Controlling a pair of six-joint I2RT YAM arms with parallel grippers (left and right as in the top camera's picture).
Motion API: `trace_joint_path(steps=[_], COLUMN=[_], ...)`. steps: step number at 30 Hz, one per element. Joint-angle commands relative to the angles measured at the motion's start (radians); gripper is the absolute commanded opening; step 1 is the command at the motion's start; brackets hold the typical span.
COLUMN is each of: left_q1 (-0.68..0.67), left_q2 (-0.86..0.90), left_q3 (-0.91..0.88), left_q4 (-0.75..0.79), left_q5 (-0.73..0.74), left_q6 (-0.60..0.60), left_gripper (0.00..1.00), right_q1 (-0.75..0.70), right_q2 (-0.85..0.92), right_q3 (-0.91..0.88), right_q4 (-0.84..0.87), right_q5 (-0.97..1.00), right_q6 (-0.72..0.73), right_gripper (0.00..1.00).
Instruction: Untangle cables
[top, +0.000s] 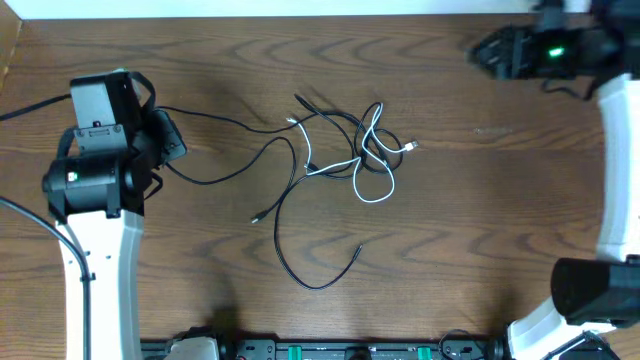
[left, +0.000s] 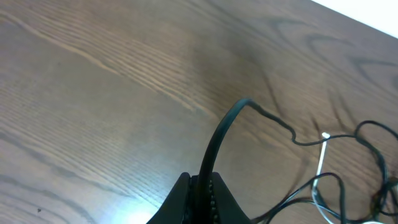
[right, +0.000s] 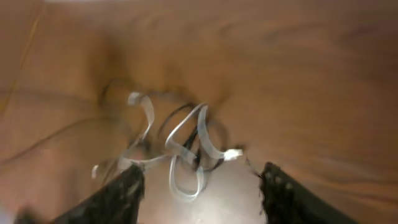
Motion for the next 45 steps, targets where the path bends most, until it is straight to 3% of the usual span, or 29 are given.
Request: trace_joint_path(steps=[1, 11, 19, 34, 42, 45], left_q1=[0.004, 0.004, 0.004, 0.004, 0.004, 0.004], left_q2=[0.041, 0.120, 0.120, 0.120, 0.120, 0.120], left_q3=[0.003, 0.003, 0.003, 0.003, 0.003, 0.003], left_q4=[-0.021, -0.065, -0.064, -0.066, -0.066, -0.066], left_q5=[-0.050, -0.042, -0.042, -0.029, -0.019, -0.019], left_q6=[-0.034, -0.059, -0.059, -0.059, -0.058, -0.059], left_gripper=[0.08, 0.08, 0.07, 0.08, 0.08, 0.07], right_q1=[0.095, 0.325, 0.457, 0.521, 0.521, 0.520], right_q2=[0.042, 0.132, 0.181, 0.192, 0.192, 0.192], right_q3=[0.008, -0.083, -0.216, -0.503, -0.599, -0.601], right_q4=[-0.046, -0.074, 0.057, 0.429, 0.560, 0.565], right_q5=[-0.018, -0.015, -0.014, 0.065, 0.065, 0.078], right_q6=[-0.141, -0.378, -0.491, -0.472, -0.458, -0.446], right_gripper=[0.62, 0.70, 0.71, 0.69, 0.60, 0.38])
